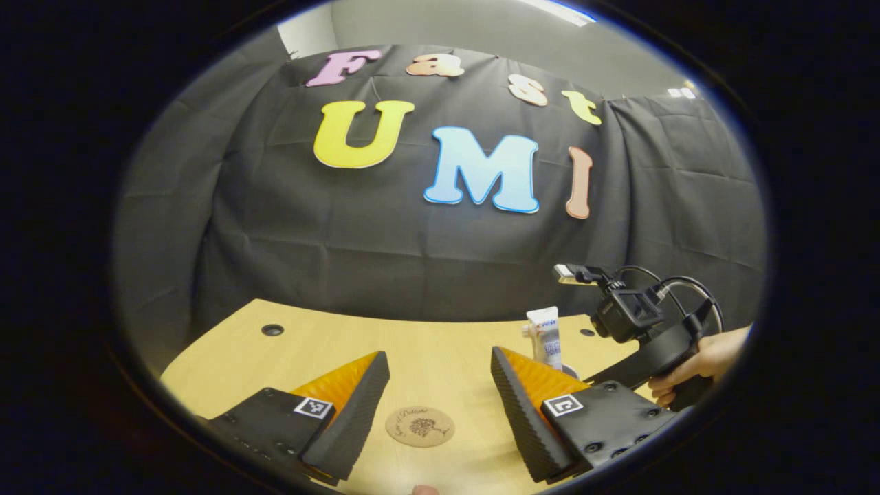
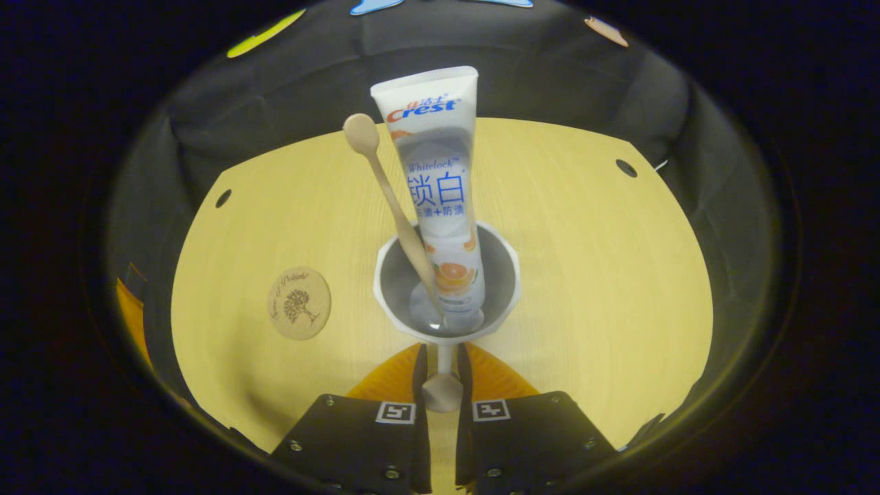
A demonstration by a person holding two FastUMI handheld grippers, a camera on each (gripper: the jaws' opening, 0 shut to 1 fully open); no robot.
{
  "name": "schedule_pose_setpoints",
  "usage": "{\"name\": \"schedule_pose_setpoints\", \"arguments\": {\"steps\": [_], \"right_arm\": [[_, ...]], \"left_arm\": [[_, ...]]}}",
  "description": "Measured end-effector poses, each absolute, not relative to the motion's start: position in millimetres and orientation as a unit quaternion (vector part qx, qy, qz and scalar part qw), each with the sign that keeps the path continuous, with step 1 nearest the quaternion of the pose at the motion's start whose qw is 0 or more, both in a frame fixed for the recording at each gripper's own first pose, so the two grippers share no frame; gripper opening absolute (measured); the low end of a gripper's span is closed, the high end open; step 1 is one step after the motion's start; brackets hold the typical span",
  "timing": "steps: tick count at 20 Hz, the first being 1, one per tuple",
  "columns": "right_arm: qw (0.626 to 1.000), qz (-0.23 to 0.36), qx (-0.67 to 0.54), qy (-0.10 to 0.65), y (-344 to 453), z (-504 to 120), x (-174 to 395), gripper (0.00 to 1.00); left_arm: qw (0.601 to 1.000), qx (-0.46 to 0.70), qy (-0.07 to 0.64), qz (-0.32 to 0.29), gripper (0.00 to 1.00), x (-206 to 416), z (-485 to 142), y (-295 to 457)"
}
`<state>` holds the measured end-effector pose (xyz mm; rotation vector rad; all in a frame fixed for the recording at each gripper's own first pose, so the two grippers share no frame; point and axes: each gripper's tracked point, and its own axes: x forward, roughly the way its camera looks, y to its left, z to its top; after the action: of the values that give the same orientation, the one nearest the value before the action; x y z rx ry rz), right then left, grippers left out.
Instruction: Put the toothbrush and toothpaste on the desktop into the cup, then pick up the cup and place it on the coaster on the desktop.
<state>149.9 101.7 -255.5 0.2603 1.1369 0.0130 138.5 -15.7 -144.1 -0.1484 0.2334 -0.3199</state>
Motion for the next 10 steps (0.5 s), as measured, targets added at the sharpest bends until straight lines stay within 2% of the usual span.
{"name": "schedule_pose_setpoints", "arguments": {"steps": [10], "right_arm": [[0.85, 0.071, 0.086, 0.515, 87, -255, 154, 0.15]], "left_arm": [[0.984, -0.078, 0.117, -0.111, 0.96, 122, -143, 42]]}}
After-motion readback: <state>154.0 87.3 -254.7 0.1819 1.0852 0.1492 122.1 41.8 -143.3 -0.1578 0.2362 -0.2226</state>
